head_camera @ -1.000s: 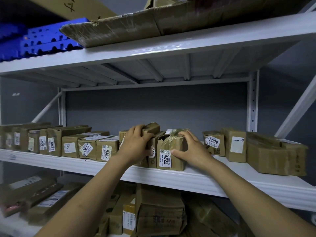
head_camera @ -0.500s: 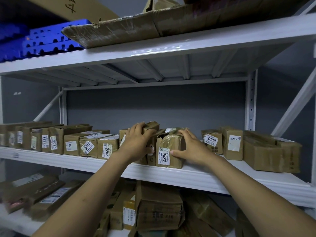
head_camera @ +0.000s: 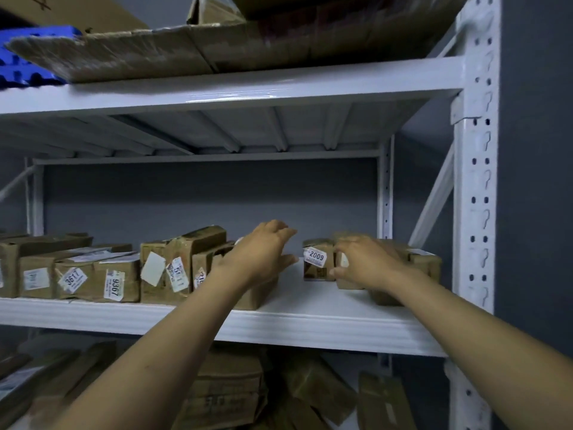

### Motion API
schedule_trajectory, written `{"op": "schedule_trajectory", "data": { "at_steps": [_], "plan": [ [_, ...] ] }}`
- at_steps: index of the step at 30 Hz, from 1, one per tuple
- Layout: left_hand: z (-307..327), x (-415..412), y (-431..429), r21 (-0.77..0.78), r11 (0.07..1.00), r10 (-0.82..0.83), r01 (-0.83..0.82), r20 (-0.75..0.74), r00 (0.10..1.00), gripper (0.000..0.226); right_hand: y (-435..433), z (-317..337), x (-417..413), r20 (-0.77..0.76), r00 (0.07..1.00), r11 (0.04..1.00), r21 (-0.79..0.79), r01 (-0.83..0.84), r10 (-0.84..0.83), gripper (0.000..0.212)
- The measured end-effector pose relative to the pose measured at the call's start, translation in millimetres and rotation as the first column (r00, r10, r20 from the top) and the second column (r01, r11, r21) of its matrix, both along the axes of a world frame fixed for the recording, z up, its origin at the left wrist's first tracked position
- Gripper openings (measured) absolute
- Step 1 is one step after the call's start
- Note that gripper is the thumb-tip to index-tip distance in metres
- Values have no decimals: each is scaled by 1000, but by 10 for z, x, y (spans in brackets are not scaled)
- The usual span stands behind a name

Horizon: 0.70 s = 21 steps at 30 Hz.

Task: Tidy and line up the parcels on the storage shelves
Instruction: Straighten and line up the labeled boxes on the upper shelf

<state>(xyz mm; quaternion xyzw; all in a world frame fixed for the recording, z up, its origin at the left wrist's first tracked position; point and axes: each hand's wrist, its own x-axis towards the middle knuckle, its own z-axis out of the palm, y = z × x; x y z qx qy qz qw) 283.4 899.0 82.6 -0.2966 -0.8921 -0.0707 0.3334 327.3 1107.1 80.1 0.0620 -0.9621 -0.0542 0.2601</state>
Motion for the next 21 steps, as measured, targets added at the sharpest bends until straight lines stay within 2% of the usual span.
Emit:
{"op": "schedule_trajectory", "data": {
  "at_steps": [4, 12, 14, 17, 21],
  "plan": [
    [-159, -185, 503, 73, 996, -48, 45, 46, 998, 53, 437, -16, 69, -24, 999, 999, 22, 48, -48, 46],
    [-337, -888, 1027, 171, 982, 48, -80, 183, 982, 55, 733, -20, -208, -27, 1000, 1000, -7, 15, -15, 46],
    [-326, -1112, 1077, 193, 980, -4, -40, 224, 975, 57, 743, 31, -320, -37, 999, 999, -41, -18, 16, 46],
    [-315, -1392, 1125, 171, 984, -96, 48, 287, 953, 61, 752, 83, -465, 0, 999, 997, -66, -41, 41, 58],
    [-370, -1636, 1132, 181, 981, -131, 69, 358, 924, 70, 803, 67, -616, 85, 995, 995, -94, -40, 48, 65]
  ]
}}
